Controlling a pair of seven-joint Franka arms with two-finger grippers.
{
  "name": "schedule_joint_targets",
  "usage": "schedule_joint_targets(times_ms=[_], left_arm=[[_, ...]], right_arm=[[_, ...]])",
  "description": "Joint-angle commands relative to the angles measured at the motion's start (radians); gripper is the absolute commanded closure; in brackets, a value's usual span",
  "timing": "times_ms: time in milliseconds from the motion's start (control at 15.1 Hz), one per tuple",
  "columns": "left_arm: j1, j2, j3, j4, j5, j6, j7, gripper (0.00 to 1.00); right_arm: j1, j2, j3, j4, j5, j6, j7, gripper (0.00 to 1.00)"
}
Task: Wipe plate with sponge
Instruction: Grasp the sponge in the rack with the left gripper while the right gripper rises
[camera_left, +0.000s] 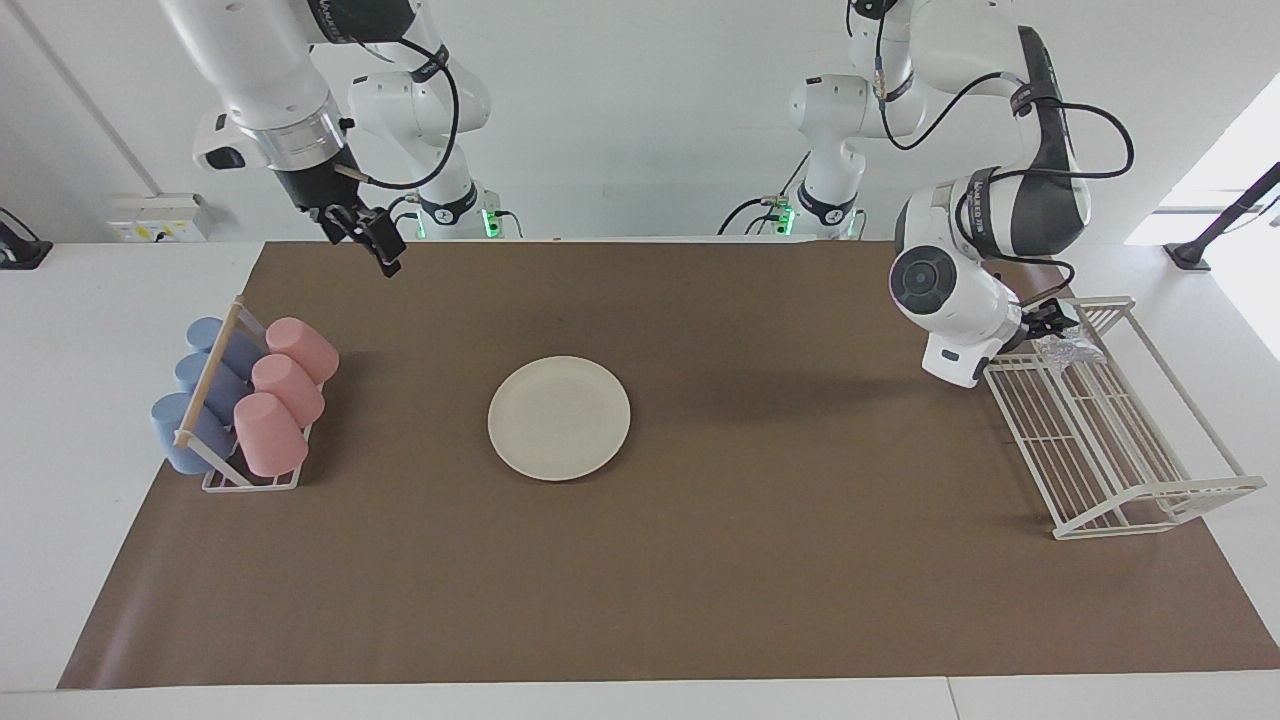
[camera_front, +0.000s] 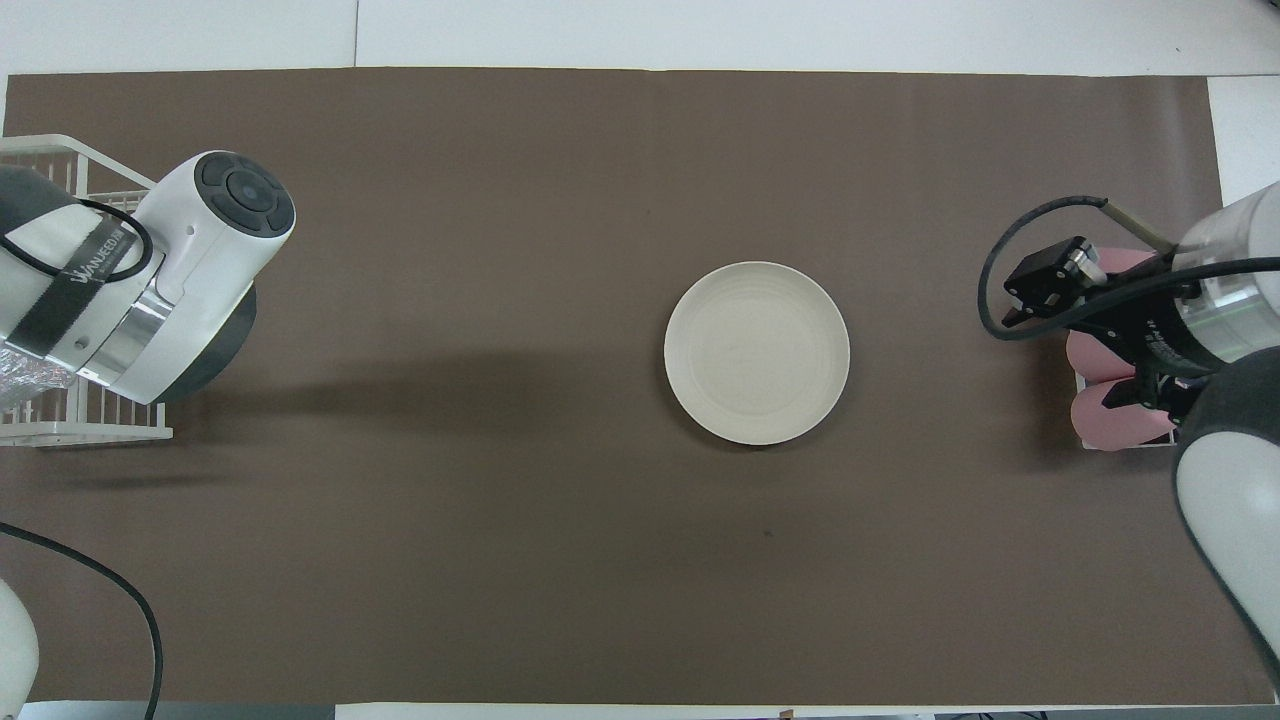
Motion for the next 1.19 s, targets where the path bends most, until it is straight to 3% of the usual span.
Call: schedule_joint_targets(times_ms=[0,330,793,925,1123], left_arm=[[0.032,-0.019,0.007,-0.037,0.031,0.048,-0.007,0.0],[0.037,-0.021,0.01,-0.043,0.03,0.036,-0.008,0.05],[0.038,-0.036,0.011,-0.075,0.031,-0.002,-0.061,0.2],[0.037,-0.036,0.011,-0.069,0.031,-0.025,-0.059,0.35],[0.032,-0.036,0.011,-0.058,0.031,-0.044,-0.058,0.72]], right_arm=[[-0.007,-0.023,0.041,-0.014,0.039,-0.019,0.181,0.0],[-0.007,-0.034,0.075,-0.02,0.124,-0.02,0.432,0.0],[-0.007,-0.037,0.082,-0.026,0.122,-0.009,0.472,0.0],[-0.007,-0.037,0.085,-0.025,0.122,-0.009,0.498,0.0],[-0.005,-0.035,0.098,-0.02,0.122,-0.01,0.556,0.0]])
